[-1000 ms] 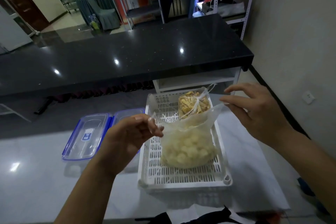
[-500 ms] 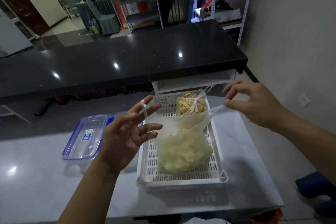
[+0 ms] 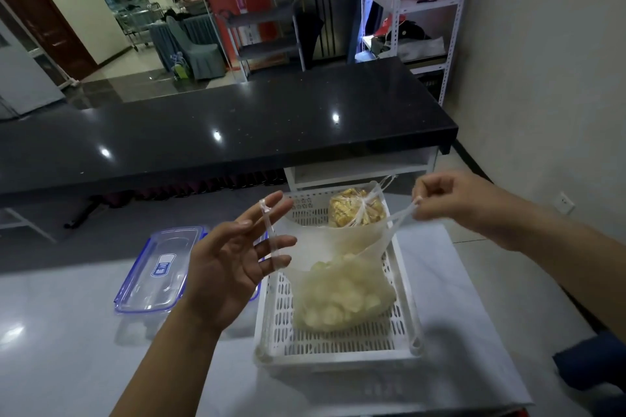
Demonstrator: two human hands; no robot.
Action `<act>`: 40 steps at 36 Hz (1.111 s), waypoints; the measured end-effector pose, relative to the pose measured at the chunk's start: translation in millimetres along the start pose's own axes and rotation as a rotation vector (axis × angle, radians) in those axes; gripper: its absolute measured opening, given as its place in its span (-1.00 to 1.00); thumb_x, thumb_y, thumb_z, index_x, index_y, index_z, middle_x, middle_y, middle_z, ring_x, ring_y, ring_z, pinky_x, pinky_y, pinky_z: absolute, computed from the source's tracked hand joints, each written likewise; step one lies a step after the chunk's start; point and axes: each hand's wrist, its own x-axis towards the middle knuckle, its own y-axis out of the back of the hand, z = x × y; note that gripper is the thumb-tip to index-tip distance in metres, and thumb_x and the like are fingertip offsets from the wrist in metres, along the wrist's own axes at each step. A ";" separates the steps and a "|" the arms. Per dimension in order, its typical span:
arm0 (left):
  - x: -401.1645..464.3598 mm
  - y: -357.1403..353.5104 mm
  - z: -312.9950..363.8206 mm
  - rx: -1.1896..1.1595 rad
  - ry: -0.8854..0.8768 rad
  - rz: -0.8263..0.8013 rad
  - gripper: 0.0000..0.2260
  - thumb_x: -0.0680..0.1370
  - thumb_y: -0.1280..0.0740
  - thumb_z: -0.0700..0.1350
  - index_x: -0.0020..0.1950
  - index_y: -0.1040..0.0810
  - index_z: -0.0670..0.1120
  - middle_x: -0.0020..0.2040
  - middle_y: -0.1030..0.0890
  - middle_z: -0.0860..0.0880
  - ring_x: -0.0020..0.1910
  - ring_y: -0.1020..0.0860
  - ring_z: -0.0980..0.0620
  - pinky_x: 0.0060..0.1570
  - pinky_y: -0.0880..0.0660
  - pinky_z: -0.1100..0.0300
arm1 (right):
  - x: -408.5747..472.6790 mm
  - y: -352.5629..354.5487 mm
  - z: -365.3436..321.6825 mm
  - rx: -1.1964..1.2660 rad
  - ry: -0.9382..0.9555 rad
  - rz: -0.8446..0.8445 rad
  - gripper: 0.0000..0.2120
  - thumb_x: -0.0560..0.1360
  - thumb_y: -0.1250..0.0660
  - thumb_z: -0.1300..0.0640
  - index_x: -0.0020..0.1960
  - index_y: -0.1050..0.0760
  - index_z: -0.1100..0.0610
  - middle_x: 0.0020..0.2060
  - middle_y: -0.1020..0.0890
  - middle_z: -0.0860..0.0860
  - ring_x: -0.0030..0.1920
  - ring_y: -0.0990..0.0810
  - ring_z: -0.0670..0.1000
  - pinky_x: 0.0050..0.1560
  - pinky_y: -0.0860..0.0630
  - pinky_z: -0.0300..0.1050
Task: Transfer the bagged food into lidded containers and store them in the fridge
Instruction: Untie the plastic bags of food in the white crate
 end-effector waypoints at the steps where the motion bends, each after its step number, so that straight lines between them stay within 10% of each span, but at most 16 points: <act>1: 0.1 0.5 0.4 0.007 0.003 -0.004 -0.50 0.44 -0.27 0.02 0.36 -0.59 -0.03 0.43 -0.53 -0.09 -0.03 -0.66 -0.05 -0.10 -0.62 0.10 | 2.0 2.6 6.1 -0.312 0.099 0.110 -0.77 0.36 -0.46 0.10 -0.36 -0.43 0.05 -0.24 -0.53 -0.01 -0.17 -0.49 0.01 -0.12 -0.35 -0.09; 4: 0.6 0.1 1.9 0.017 0.006 -0.030 -0.48 0.42 -0.32 0.04 0.37 -0.58 -0.04 0.43 -0.53 -0.09 -0.06 -0.66 -0.05 -0.12 -0.61 0.10 | 7.4 3.2 18.6 -0.985 0.460 0.520 -0.80 0.36 -0.52 0.11 -0.32 -0.51 0.05 -0.24 -0.52 0.01 -0.18 -0.47 0.11 -0.11 -0.21 -0.05; 8: 2.5 -2.4 2.6 0.045 -0.014 -0.054 -0.39 0.34 -0.46 0.08 0.38 -0.57 -0.04 0.44 -0.52 -0.10 -0.05 -0.66 -0.07 -0.09 -0.62 0.10 | 14.5 -11.4 23.3 -0.861 0.616 0.645 -0.72 0.49 -0.43 -0.01 -0.23 -0.65 0.20 -0.33 -0.59 0.09 -0.30 -0.51 0.10 -0.24 -0.32 -0.07; 14: -0.7 -8.3 5.3 0.004 -0.030 -0.060 -0.45 0.39 -0.36 0.02 0.38 -0.57 -0.03 0.44 -0.51 -0.11 0.01 -0.66 -0.10 -0.02 -0.62 0.06 | 14.3 -34.0 4.7 0.287 0.177 0.349 -0.68 0.44 -0.36 -0.14 -0.02 -0.69 0.08 -0.24 -0.71 0.06 -0.21 -0.71 0.06 -0.20 -0.64 -0.21; 20: -13.4 -6.6 23.0 0.007 -0.137 -0.133 -0.33 0.39 -0.42 0.07 0.50 -0.44 -0.04 0.50 -0.43 -0.13 0.08 -0.66 -0.11 0.09 -0.60 0.03 | -0.9 -20.6 -12.2 0.668 0.194 0.130 -0.64 0.42 -0.43 -0.14 0.09 -0.69 0.06 -0.16 -0.70 0.11 -0.15 -0.72 0.12 -0.07 -0.66 -0.06; 25: -21.7 -8.3 20.3 0.106 -0.129 -0.118 -0.40 0.40 -0.40 -0.03 0.46 -0.49 0.01 0.49 -0.45 -0.07 0.04 -0.68 -0.14 0.03 -0.62 0.03 | -21.1 -15.8 -3.7 0.906 0.054 -0.186 -0.63 0.57 -0.20 0.05 0.32 -0.57 0.05 0.30 -0.59 0.15 -0.16 -0.71 0.07 0.01 -0.62 0.13; 28: -26.5 -14.7 -6.5 0.130 0.010 -0.066 -0.43 0.40 -0.26 -0.15 0.44 -0.49 -0.02 0.46 -0.50 -0.05 0.02 -0.67 -0.20 -0.04 -0.65 0.01 | -40.2 -27.6 13.1 1.120 -0.124 -0.303 -0.51 0.59 -0.06 -0.08 0.44 -0.47 0.01 0.42 -0.49 0.18 0.14 -0.65 0.25 0.16 -0.51 0.34; 32: -38.3 -13.5 -21.5 0.088 -0.007 -0.092 -0.42 0.39 -0.32 -0.11 0.43 -0.52 -0.06 0.49 -0.46 -0.08 0.05 -0.66 -0.24 0.00 -0.64 -0.06 | -56.6 -38.6 13.8 1.379 -0.038 -0.439 -0.38 0.63 0.01 -0.30 0.61 -0.11 -0.07 0.61 -0.01 0.21 0.55 -0.04 0.41 0.45 0.08 0.54; 40: -41.3 -8.3 -6.5 0.164 0.012 -0.130 -0.30 0.39 -0.48 0.17 0.48 -0.46 -0.02 0.54 -0.39 -0.05 0.29 -0.54 -0.34 0.16 -0.59 -0.16 | -69.8 -38.4 16.8 1.486 -0.001 -0.519 -0.28 0.59 0.02 -0.40 0.63 0.13 -0.12 0.58 0.27 0.08 0.55 0.26 0.41 0.43 0.39 0.49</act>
